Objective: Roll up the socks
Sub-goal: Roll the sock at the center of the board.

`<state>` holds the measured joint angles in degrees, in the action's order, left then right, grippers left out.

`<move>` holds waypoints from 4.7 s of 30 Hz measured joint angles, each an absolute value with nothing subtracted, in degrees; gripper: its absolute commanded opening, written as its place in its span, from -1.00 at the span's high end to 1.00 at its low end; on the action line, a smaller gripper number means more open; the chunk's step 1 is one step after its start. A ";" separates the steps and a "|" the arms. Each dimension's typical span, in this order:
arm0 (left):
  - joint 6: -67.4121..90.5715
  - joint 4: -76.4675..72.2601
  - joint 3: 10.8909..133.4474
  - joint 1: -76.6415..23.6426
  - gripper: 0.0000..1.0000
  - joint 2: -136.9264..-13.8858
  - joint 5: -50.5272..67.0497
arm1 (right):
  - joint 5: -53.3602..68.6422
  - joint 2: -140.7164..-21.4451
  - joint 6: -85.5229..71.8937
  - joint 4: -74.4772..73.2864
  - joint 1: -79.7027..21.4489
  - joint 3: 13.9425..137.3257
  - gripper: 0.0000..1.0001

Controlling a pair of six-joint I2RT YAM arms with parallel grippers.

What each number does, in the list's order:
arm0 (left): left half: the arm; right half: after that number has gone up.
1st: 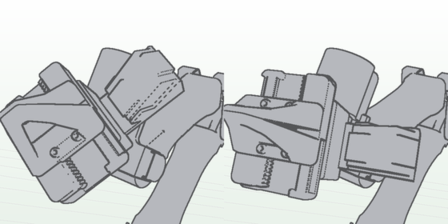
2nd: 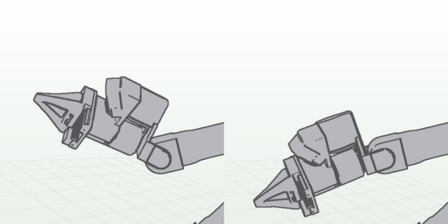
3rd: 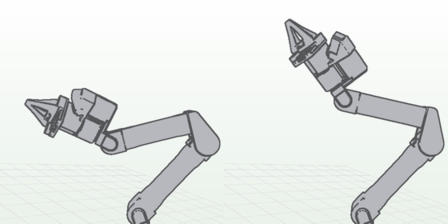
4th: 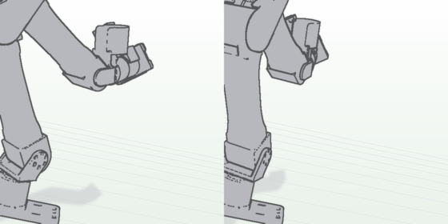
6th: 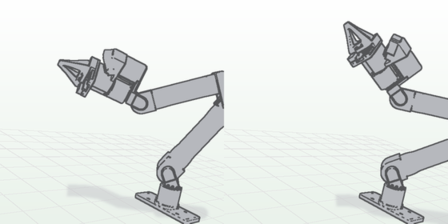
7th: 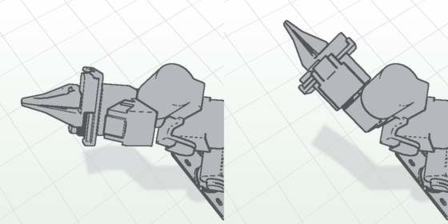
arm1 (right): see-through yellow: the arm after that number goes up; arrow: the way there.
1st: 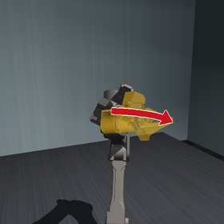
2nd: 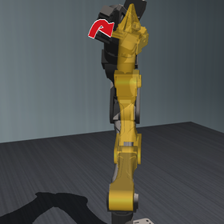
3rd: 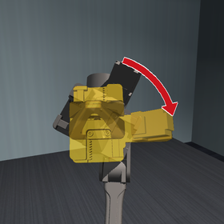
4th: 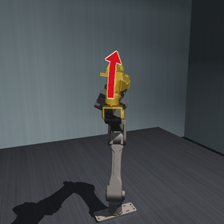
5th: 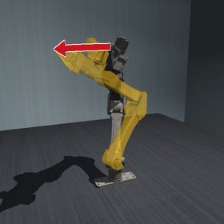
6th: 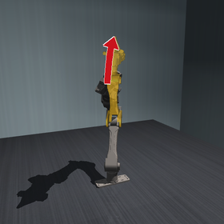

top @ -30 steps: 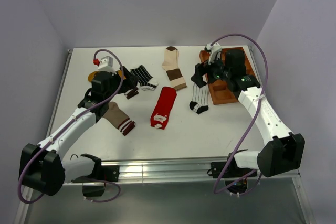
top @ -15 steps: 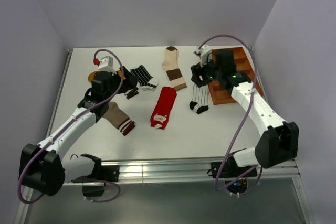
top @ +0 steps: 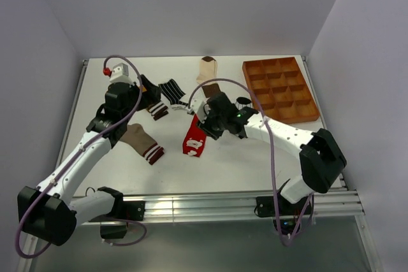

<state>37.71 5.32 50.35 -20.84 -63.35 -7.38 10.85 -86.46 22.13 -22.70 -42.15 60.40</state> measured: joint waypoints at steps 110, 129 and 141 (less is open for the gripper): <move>37.08 -53.21 16.88 -44.25 -0.08 -80.40 12.62 | 52.82 -122.65 27.77 -54.70 -30.96 79.96 0.92; 35.09 -56.84 20.84 -45.25 -0.16 -95.77 15.51 | 54.52 -123.15 31.57 -58.54 -29.41 80.29 0.99; 34.63 -58.02 22.13 -45.23 -0.21 -98.48 20.05 | 55.18 -124.66 32.03 -59.92 -26.61 80.68 1.00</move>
<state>34.63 -58.02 22.13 -45.23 -98.48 20.05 55.18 -124.66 32.03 -59.92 -26.61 80.68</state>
